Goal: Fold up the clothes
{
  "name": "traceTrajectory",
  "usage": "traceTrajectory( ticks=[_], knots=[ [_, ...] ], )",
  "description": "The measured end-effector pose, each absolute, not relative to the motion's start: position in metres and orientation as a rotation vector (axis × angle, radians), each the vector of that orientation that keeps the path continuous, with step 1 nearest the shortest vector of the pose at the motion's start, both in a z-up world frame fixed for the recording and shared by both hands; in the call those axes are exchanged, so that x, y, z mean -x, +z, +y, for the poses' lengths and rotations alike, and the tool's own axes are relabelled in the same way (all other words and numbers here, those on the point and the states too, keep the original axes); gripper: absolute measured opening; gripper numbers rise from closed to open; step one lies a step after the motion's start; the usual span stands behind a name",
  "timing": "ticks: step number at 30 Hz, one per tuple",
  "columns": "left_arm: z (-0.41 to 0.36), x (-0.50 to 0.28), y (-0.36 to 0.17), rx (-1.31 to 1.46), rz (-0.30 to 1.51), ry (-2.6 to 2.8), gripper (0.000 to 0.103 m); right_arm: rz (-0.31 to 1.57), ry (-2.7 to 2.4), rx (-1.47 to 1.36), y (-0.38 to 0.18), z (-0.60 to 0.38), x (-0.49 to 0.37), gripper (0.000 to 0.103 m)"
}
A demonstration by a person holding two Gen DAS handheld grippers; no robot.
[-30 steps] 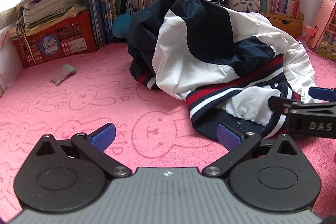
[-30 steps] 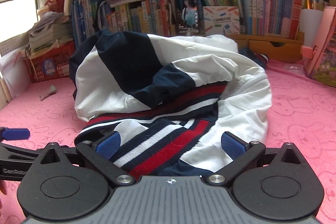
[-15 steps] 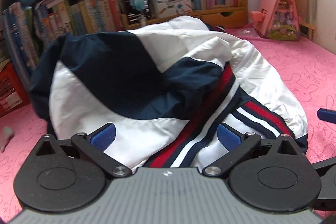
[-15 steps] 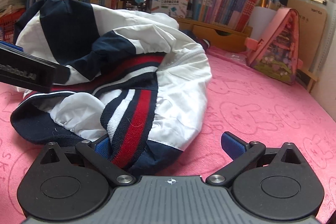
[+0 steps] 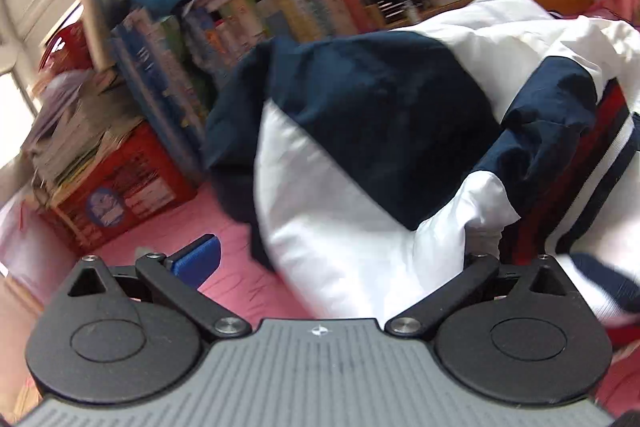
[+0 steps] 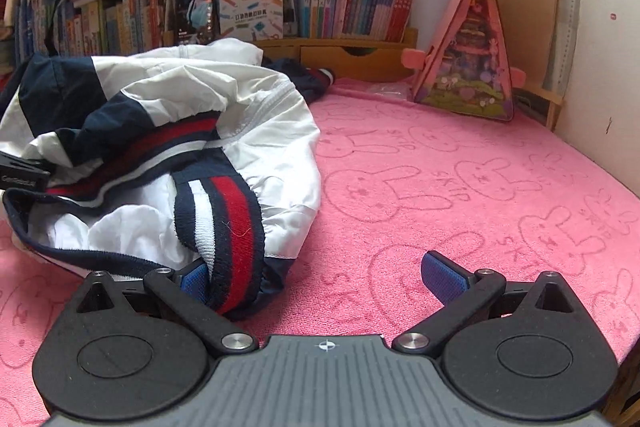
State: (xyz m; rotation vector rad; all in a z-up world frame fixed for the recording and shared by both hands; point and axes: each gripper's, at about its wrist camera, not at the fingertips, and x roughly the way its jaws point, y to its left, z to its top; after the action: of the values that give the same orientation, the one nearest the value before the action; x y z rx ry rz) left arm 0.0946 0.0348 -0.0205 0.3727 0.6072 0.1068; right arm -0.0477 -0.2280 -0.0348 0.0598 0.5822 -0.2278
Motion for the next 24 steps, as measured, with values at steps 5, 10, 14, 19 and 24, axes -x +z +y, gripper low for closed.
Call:
traceTrajectory(
  ticks=[5, 10, 14, 19, 24],
  knots=[
    [0.048, -0.059, 0.008, -0.27, 0.598, -0.031, 0.103, 0.488, -0.165, -0.087, -0.026, -0.225, 0.059, 0.103],
    [-0.01, -0.043, 0.017, -0.34, 0.528, -0.314, 0.103, 0.366, -0.052, -0.067, -0.004, -0.217, 0.076, 0.103],
    [-0.059, -0.054, -0.007, -0.461, 0.55, -0.441, 0.103, 0.363, -0.095, -0.022, 0.0, -0.216, 0.075, 0.103],
    [-0.095, -0.089, -0.054, -0.639, 0.608, -0.312, 0.103, 0.377, -0.127, -0.005, -0.005, -0.214, 0.065, 0.103],
    [-0.064, -0.093, -0.025, -0.636, 0.497, -0.124, 0.103, 0.407, -0.149, 0.063, -0.019, -0.205, 0.055, 0.103]
  ],
)
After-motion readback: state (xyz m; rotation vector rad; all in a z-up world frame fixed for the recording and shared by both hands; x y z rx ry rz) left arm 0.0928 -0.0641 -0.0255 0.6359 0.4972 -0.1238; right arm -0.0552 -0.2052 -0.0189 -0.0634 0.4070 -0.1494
